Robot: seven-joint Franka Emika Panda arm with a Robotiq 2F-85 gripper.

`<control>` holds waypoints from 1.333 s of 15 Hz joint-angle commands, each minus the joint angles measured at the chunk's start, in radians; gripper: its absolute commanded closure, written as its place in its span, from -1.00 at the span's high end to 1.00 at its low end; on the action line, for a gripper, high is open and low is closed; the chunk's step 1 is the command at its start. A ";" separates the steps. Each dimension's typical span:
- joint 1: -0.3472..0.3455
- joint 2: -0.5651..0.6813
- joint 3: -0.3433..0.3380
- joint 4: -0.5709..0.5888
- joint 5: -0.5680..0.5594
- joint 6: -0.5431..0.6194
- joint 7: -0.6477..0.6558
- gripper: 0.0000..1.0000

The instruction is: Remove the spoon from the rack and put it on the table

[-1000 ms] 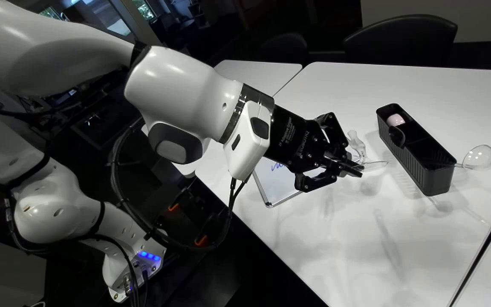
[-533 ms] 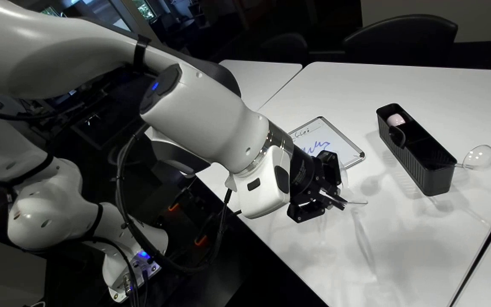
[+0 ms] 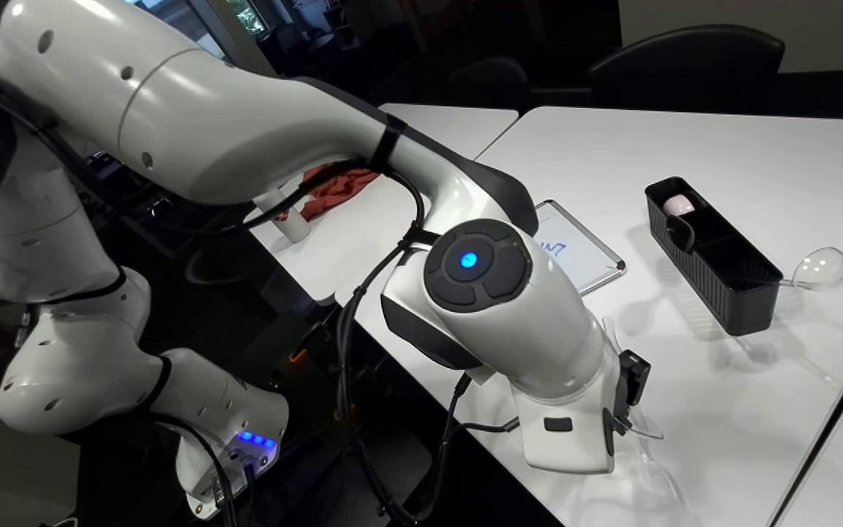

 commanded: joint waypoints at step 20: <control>-0.109 -0.312 0.157 -0.058 -0.118 -0.020 -0.266 1.00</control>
